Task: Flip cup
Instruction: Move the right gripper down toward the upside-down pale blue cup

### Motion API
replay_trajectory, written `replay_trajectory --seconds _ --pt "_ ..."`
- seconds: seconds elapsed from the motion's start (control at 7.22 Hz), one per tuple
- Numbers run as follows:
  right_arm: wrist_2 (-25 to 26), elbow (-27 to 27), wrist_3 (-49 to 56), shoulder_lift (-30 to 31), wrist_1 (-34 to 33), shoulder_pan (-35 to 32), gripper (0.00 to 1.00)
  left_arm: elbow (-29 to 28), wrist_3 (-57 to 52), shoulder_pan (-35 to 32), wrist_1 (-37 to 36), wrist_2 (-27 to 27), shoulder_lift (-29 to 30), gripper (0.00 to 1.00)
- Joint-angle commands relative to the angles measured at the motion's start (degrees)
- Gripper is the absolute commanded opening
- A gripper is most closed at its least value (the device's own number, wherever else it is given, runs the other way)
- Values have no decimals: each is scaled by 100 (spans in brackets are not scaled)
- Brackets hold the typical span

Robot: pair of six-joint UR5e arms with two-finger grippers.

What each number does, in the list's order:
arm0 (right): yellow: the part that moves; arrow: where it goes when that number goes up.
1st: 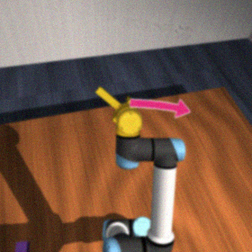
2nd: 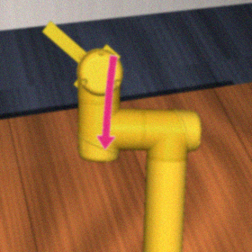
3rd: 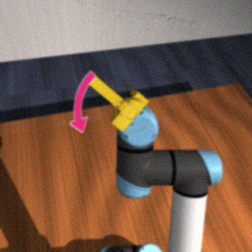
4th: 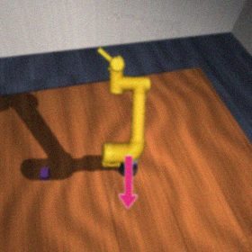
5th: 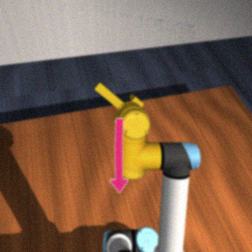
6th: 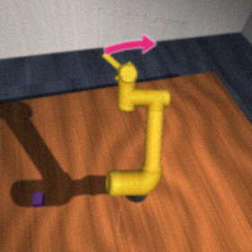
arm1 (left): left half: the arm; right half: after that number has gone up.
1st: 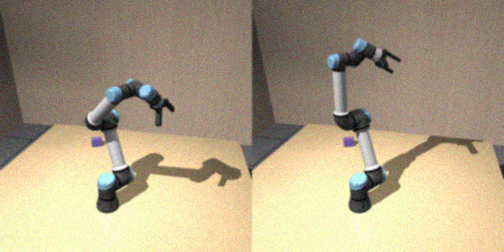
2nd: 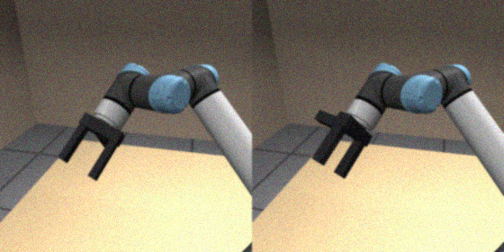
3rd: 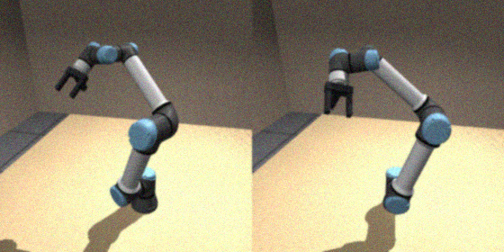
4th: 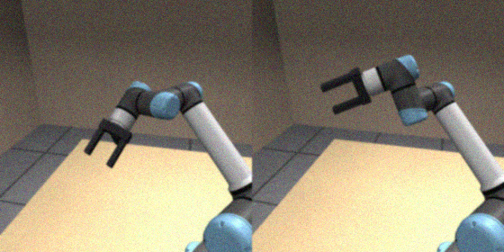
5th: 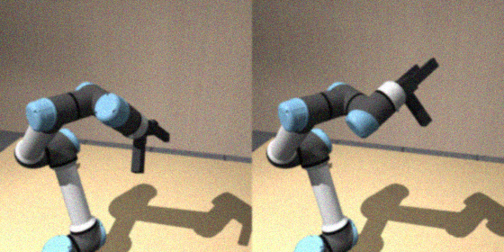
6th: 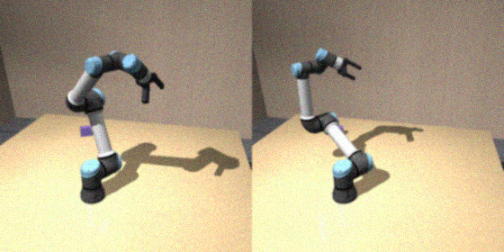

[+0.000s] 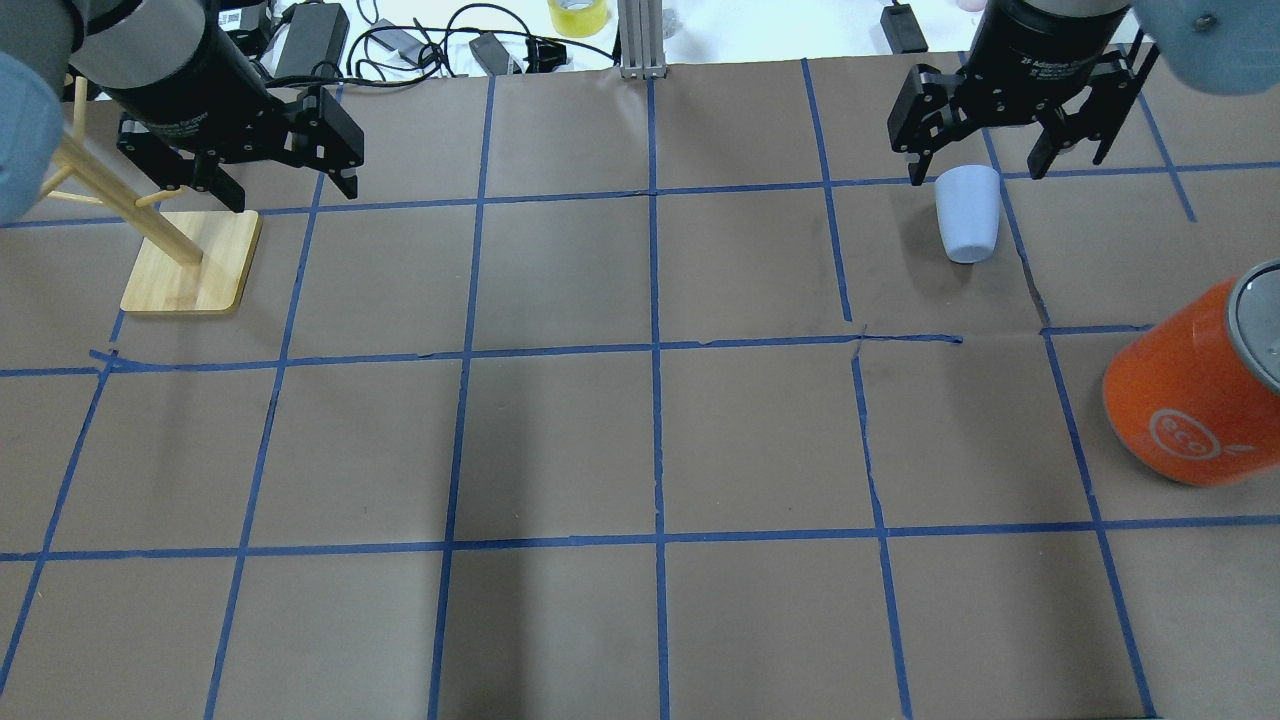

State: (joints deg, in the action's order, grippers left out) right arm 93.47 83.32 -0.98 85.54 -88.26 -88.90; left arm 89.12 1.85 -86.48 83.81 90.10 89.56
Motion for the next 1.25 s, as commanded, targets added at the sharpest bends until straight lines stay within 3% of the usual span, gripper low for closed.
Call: replay_trajectory --seconds 0.0,1.11 --pt "48 61 10 7 -15 13 100 0 -9 0 4 -1 0 100" --pt "5 175 -42 -55 -288 83 100 9 -18 0 -5 -1 0 100"
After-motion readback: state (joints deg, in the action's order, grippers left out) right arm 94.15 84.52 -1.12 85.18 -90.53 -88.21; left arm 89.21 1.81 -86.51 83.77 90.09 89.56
